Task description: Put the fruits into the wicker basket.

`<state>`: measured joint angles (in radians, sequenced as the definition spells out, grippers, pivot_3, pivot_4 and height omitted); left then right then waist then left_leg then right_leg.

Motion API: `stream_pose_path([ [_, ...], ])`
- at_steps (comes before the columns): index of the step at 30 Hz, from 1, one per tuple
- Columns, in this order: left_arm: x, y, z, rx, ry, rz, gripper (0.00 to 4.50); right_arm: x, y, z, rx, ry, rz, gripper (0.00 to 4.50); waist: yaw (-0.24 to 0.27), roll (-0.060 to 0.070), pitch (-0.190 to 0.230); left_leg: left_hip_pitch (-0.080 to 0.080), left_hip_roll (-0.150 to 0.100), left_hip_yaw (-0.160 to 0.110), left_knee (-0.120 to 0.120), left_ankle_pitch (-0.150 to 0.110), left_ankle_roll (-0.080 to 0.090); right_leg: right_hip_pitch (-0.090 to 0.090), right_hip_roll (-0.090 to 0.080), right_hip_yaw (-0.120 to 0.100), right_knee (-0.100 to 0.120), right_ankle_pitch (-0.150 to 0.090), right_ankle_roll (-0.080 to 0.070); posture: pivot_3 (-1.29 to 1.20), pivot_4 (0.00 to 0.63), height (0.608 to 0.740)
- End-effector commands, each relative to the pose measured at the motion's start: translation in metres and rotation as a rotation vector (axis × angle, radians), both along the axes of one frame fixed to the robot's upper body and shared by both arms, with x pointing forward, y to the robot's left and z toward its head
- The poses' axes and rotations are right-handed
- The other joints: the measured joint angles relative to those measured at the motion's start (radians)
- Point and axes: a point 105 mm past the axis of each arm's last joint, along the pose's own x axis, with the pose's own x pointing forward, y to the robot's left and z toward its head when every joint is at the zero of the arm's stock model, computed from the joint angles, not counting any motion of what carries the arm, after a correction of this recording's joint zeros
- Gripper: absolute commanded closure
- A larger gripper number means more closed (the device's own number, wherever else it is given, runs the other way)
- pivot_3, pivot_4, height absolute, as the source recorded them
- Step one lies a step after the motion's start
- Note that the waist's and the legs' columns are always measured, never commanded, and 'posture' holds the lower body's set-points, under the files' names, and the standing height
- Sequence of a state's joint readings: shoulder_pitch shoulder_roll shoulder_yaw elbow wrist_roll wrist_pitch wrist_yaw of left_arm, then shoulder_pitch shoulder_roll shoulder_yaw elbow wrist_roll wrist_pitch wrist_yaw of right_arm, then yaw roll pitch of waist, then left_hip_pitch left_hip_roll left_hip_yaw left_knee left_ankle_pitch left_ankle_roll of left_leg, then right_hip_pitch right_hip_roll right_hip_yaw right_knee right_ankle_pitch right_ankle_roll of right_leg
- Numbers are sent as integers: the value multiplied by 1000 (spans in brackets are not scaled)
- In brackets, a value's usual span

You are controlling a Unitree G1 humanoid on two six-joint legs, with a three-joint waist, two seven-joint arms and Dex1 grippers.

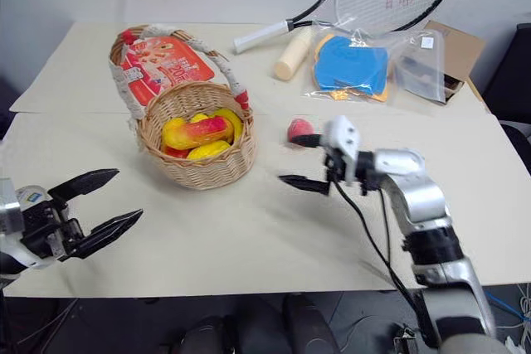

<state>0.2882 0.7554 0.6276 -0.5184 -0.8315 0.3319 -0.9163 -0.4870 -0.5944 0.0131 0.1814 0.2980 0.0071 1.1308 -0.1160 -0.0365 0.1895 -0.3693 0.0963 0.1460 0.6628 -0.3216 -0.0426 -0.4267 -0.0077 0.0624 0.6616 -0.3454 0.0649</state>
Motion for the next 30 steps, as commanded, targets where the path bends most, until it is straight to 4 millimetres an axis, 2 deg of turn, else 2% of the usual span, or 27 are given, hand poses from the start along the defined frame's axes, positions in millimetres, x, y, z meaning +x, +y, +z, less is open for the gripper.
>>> stream_pose_path([
  [1,2,0,-4,37,49,-37,0,-3,-56,0,55,-148,-217,34,5,1,0,0,0,0,0,0,0,0,0,0,0,0,0,0,150,740],
  [3,9,1,-7,74,56,-26,0,-12,-85,-12,100,-127,-312,34,7,1,1,0,1,0,0,0,0,0,0,0,0,0,0,0,150,740],
  [5,13,-2,-6,91,40,-38,0,-19,-101,-24,98,-114,-377,34,7,2,1,1,1,1,2,0,0,1,0,1,2,0,0,0,150,740],
  [7,14,-12,-1,94,9,-85,0,-27,-113,-36,159,-52,-439,34,5,2,1,3,0,1,2,1,0,2,1,2,2,2,1,0,150,740],
  [9,15,-17,1,101,-7,-116,0,-30,-119,-39,181,-62,-485,34,3,2,1,7,1,1,2,2,0,5,1,3,2,3,0,0,150,740],
  [12,15,-17,1,95,-4,-123,0,-22,-102,-32,199,-81,-456,34,-8,2,1,20,1,3,-1,1,-1,16,3,8,0,3,0,0,150,740],
  [15,17,-15,-2,100,-2,-115,0,-2,-72,-19,195,-66,-360,34,-22,3,2,21,2,3,-2,2,-1,16,4,8,1,3,0,0,150,740],
  [22,19,-14,-2,96,-16,-92,0,70,-2,18,128,44,-329,34,-23,4,2,18,4,2,-2,2,-2,12,5,9,1,3,0,0,150,740],
  [24,18,-15,-3,98,-18,-86,0,89,11,24,109,68,-382,34,-24,4,2,17,4,3,-2,2,-2,11,5,9,2,3,0,0,150,740],
  [27,15,-15,-3,99,-20,-70,0,108,28,36,140,70,-412,34,-21,4,2,15,5,3,-2,2,-2,10,4,8,1,3,-1,0,150,740],
  [30,11,-14,-3,101,-17,-59,0,117,38,31,89,107,-418,34,-22,4,2,14,5,4,-2,2,-2,8,2,8,1,3,-1,0,150,740],
])
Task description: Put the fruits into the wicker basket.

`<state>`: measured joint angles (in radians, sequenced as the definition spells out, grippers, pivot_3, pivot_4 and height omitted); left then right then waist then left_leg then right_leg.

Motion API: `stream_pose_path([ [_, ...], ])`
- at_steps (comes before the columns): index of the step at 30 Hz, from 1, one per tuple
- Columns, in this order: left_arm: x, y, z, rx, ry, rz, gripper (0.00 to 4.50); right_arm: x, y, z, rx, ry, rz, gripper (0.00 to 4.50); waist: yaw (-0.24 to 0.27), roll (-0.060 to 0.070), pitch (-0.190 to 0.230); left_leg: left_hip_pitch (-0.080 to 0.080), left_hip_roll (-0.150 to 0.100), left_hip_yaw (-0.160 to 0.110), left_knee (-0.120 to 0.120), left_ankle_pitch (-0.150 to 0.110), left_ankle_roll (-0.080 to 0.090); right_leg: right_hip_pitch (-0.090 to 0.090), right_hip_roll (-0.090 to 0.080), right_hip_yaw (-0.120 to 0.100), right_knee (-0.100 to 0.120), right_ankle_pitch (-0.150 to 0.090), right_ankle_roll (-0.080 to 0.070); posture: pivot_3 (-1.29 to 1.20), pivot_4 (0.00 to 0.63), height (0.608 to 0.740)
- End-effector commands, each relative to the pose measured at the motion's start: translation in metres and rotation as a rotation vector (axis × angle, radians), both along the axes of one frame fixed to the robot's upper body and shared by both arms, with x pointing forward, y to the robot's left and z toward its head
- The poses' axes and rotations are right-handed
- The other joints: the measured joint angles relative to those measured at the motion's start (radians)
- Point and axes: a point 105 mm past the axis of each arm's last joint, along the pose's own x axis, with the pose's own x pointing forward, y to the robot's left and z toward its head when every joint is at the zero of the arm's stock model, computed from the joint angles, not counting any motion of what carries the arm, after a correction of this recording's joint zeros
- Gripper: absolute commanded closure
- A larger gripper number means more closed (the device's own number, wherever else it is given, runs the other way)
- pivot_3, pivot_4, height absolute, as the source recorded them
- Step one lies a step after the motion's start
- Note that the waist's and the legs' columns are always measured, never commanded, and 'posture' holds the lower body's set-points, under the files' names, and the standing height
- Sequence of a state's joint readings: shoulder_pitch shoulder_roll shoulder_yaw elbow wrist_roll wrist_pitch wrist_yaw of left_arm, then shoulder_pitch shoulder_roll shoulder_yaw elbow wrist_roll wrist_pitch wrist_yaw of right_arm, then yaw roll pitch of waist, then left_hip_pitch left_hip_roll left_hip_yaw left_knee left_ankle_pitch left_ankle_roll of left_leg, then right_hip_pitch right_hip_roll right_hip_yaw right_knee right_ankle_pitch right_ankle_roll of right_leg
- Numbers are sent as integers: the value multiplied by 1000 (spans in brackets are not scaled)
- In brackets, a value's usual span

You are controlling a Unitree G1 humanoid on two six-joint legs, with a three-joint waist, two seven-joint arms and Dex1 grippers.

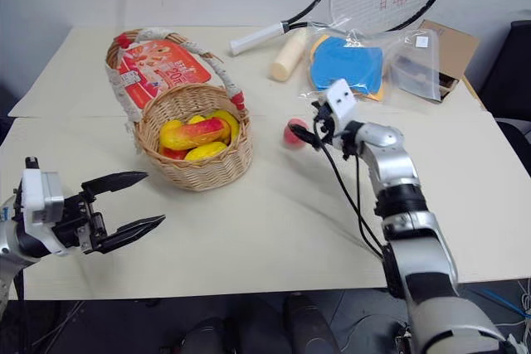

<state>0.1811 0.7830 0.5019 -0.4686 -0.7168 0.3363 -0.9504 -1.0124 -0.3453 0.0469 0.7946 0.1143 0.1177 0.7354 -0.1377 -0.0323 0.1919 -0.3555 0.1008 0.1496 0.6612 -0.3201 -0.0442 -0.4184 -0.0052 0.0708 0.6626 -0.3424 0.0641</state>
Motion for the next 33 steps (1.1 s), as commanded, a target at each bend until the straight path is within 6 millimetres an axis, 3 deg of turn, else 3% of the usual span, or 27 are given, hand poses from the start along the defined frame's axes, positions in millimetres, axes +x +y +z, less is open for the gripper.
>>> stream_pose_path([
  [1,-7,-1,9,15,-49,7,0,9,1,-4,-32,48,-24,34,-1,0,0,0,0,0,0,0,0,0,-1,0,0,0,0,0,150,740],
  [5,-7,0,9,11,-52,24,0,4,14,-22,-56,164,56,34,-3,0,0,0,0,1,1,0,1,0,0,0,1,0,0,0,150,740],
  [8,-6,-2,8,-1,-52,23,0,4,23,-24,1,178,74,34,-4,0,0,0,-1,1,1,0,0,0,0,0,2,0,0,0,150,740],
  [12,-6,-7,7,-12,-41,3,0,-1,33,-29,31,190,136,967,-8,0,0,0,-1,0,1,0,0,0,1,0,2,0,0,0,150,740],
  [15,-5,-6,7,-8,-38,3,0,-2,30,-33,19,183,143,1851,-8,0,0,0,0,0,1,0,0,0,0,0,2,0,0,0,150,740],
  [19,-7,0,6,-4,-35,24,0,-8,16,-23,34,119,194,1994,-8,0,0,0,0,0,1,0,0,0,0,0,2,0,0,0,150,740],
  [22,-17,7,4,-17,-2,44,0,-43,10,15,40,-101,455,1994,-3,0,0,-1,0,0,0,0,0,0,0,-1,1,0,0,0,150,740],
  [27,-31,23,-1,-33,42,118,0,-119,30,38,-23,-26,862,1994,-5,2,1,-1,1,-1,-1,-1,1,0,-1,-2,0,0,1,0,150,740],
  [30,-31,34,-1,-62,27,189,0,-142,63,57,28,-18,945,1994,-10,1,1,2,2,-2,-1,0,-1,1,0,-2,2,0,0,0,150,740],
  [33,-29,37,2,-88,-7,233,0,-143,103,66,92,-1,919,1994,-11,1,1,3,2,-4,-1,0,-1,2,0,-4,4,0,-1,0,150,740],
])
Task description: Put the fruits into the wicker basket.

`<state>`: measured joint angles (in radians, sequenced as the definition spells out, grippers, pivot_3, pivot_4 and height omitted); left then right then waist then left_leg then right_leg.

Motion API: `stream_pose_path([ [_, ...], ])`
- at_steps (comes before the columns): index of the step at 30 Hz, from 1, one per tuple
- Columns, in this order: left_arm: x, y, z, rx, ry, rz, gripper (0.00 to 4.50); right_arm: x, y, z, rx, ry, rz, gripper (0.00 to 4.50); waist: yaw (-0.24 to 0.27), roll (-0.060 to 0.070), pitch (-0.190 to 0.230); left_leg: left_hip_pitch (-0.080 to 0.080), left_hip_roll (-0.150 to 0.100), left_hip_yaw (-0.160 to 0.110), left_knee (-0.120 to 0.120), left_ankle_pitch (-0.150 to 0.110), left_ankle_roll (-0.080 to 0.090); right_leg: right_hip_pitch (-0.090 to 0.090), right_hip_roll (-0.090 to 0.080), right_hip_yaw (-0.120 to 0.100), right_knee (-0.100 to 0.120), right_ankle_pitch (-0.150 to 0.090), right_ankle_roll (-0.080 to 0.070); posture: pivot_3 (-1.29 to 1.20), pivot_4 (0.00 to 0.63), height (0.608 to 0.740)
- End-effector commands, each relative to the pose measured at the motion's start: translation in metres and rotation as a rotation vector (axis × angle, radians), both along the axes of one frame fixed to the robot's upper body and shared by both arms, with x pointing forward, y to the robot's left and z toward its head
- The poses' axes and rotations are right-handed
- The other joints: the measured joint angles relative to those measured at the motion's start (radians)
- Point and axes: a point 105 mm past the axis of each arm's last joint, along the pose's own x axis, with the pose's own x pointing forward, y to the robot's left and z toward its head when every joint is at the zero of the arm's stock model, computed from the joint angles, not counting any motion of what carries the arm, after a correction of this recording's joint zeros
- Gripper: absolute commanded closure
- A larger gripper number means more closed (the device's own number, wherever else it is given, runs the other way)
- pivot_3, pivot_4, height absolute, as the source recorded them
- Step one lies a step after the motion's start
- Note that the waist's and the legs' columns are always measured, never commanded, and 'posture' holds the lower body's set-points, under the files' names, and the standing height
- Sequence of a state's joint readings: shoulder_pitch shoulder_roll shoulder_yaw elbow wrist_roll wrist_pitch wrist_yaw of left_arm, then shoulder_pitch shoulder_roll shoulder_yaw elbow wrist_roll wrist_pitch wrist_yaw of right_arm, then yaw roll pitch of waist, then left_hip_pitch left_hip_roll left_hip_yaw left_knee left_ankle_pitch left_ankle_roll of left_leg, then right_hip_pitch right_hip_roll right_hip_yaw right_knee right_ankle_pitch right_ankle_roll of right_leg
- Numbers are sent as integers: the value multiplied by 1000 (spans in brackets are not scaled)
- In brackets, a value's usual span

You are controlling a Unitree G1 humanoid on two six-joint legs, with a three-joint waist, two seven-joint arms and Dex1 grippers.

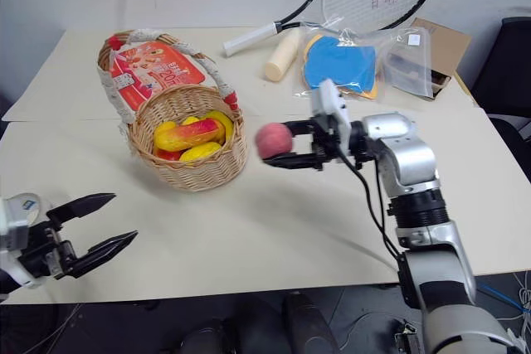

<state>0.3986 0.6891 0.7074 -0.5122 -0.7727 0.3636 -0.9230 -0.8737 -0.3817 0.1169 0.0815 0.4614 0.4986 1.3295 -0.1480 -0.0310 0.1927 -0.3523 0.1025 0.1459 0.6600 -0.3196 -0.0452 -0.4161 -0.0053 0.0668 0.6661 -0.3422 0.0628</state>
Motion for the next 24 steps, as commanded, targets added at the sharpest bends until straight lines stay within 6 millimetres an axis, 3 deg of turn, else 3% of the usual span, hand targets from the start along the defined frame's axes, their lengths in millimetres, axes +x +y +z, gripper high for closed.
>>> stream_pose_path([
  [1,0,1,12,-11,-73,37,0,-5,41,16,41,14,-21,1994,1,0,0,0,-1,0,0,0,0,0,0,0,1,0,0,0,150,740],
  [4,0,2,16,-32,-104,70,0,12,67,16,41,-16,-144,1994,6,-1,0,-3,-1,-1,0,0,0,-2,-1,-2,0,0,-1,0,150,740],
  [8,2,9,25,-45,-174,137,0,34,80,15,57,-160,-290,1994,10,-4,-2,-8,-2,0,1,-1,2,-6,-3,-3,-3,0,-1,0,150,740],
  [11,1,12,32,-87,-199,170,0,34,84,13,84,-119,-278,1071,8,-4,-2,-18,-3,1,4,-2,3,-13,-4,-3,-2,0,0,0,150,740],
  [14,-1,11,31,-93,-188,166,0,29,84,16,120,-130,-245,50,6,-4,-2,-18,-1,1,4,-2,3,-14,-4,-3,-2,0,0,0,150,740],
  [18,0,8,28,-97,-178,163,0,7,68,23,190,-128,-105,18,8,-4,-2,-17,-1,0,4,-1,2,-14,-2,-4,-2,0,0,0,150,740],
  [21,1,5,31,-115,-192,164,0,-6,40,23,193,-104,-33,18,13,-4,-2,-17,-1,0,4,-1,2,-13,-3,-5,-1,0,0,0,150,740],
  [24,0,4,32,-131,-198,169,0,-7,3,18,167,-42,-50,18,22,-5,-3,-17,-2,-1,5,0,4,-11,-4,-5,-3,1,2,0,150,740],
])
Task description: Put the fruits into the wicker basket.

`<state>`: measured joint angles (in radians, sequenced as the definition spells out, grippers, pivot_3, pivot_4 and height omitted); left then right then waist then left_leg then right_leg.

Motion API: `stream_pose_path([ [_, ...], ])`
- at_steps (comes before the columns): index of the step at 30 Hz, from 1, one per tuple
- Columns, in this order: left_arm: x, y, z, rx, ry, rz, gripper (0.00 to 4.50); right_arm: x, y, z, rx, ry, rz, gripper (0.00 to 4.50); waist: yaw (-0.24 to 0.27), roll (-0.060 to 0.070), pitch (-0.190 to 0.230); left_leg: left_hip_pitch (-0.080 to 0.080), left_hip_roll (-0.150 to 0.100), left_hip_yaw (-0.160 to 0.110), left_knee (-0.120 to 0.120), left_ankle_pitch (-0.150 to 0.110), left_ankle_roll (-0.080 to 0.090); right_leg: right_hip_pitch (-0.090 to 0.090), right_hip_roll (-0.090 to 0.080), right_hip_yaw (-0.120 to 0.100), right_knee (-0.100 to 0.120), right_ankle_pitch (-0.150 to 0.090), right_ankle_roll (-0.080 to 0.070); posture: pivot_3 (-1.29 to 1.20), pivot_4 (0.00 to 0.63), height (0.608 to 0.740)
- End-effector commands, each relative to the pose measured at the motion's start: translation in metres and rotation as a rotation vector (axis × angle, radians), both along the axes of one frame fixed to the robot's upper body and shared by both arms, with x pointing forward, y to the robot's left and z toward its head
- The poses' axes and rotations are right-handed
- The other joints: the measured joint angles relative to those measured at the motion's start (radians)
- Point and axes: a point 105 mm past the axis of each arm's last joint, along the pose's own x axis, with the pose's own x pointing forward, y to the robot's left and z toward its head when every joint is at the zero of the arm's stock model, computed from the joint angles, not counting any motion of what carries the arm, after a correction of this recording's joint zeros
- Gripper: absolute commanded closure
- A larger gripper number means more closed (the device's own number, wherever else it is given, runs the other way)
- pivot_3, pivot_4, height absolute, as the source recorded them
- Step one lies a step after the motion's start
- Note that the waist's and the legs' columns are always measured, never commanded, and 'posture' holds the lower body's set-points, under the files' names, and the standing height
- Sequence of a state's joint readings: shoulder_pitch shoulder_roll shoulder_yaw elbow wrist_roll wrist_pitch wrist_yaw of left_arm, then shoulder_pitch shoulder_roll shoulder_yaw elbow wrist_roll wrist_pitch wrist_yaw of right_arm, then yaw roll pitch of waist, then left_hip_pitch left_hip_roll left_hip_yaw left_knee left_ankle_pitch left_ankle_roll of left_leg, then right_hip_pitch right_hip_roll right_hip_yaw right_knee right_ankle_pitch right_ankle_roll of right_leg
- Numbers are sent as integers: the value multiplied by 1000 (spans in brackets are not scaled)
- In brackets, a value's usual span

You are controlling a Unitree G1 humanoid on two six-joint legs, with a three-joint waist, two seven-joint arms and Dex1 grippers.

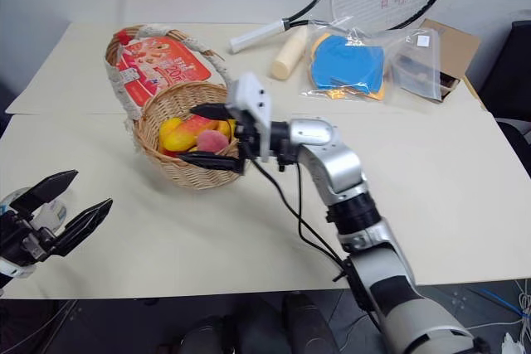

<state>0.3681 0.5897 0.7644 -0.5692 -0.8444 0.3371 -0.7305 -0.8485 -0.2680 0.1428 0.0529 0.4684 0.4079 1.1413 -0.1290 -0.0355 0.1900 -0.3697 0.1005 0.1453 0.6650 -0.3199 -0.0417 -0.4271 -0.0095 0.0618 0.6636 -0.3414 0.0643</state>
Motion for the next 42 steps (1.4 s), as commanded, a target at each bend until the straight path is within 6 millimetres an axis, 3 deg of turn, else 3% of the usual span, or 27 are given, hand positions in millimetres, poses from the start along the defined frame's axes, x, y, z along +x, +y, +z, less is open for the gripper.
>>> stream_pose_path([
  [1,-5,-7,8,-10,-38,-13,0,-4,-40,5,-11,29,-10,18,4,0,0,0,0,0,0,0,1,0,0,0,0,0,1,0,150,740],
  [3,-7,-7,8,-14,-38,-11,0,2,-60,-6,-76,56,-71,18,7,0,0,1,-1,0,0,0,1,0,0,1,-1,0,1,0,150,740],
  [6,-8,-9,8,-28,-36,-14,0,29,-91,-11,-71,74,-233,18,-1,0,0,1,-2,1,0,0,1,0,1,2,0,1,1,0,150,740],
  [9,-8,-11,8,-42,-29,-25,0,48,-97,-8,-41,57,-289,18,-12,0,0,2,-2,1,0,1,-1,0,3,2,0,1,0,0,150,740],
  [13,-6,-15,10,-54,-20,-46,0,66,-69,1,2,32,-232,18,-30,2,1,3,-1,3,-1,1,-2,-1,6,5,2,1,-1,0,150,740],
  [17,-6,-16,12,-61,1,-43,0,68,-21,8,15,35,-89,18,-34,2,1,3,1,2,-1,2,-3,-2,6,4,2,1,-1,0,150,740],
  [24,-7,-18,20,-34,-48,-15,0,78,16,7,-33,61,-78,18,-34,2,1,1,1,1,0,2,-2,-1,1,2,2,1,-1,0,150,740],
  [27,-8,-18,19,-29,-47,-9,0,75,23,7,-32,79,-30,624,-36,2,1,1,1,1,0,2,-2,-1,2,2,2,1,-1,0,150,740],
  [32,-9,-18,18,-25,-46,0,0,72,26,7,-32,76,5,2265,-38,2,1,1,1,1,-1,2,-2,-2,2,1,2,1,-2,0,150,740],
  [38,-4,-20,18,-21,-45,-17,0,75,9,3,-37,40,-16,4292,-37,2,1,1,1,1,-1,2,-2,-2,2,1,3,1,-2,0,150,740],
  [42,4,-24,17,-14,-41,-59,0,72,-23,9,-12,-30,-46,4329,-27,2,1,0,1,1,0,2,-2,-1,1,-1,2,1,-2,0,150,740],
])
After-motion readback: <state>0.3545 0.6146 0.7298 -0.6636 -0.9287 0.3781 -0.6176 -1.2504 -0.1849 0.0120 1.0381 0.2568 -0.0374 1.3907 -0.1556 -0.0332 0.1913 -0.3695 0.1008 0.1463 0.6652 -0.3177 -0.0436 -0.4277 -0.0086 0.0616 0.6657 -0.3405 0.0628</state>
